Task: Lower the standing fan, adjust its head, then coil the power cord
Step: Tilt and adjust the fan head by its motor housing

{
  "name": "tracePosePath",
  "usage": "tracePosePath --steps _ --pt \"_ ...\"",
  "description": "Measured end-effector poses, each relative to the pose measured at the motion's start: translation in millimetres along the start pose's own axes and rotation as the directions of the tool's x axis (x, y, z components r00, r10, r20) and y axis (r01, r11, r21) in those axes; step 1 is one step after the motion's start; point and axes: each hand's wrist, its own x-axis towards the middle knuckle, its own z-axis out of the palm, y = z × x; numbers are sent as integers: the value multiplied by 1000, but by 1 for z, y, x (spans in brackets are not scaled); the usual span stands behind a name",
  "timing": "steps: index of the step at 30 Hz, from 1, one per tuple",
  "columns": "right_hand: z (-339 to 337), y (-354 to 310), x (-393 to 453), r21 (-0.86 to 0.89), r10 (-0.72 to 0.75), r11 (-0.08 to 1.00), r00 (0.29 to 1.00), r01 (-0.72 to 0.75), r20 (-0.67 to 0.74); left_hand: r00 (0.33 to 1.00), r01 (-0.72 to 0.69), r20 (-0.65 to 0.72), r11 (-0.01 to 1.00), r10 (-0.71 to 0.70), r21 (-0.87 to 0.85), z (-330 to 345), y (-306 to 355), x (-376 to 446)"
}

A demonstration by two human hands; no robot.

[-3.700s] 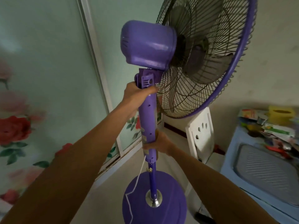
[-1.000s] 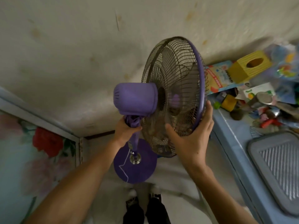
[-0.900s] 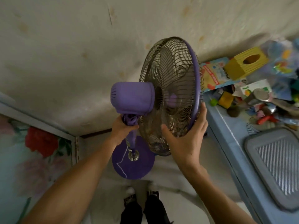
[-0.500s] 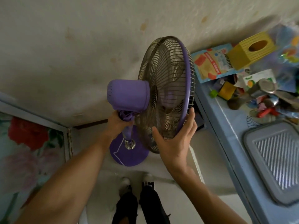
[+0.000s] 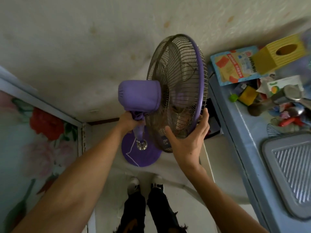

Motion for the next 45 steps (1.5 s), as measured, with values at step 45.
tracePosePath --steps 45 --pt "-52 -74 71 -298 171 952 927 -69 334 965 -183 -121 927 233 326 -74 63 -67"
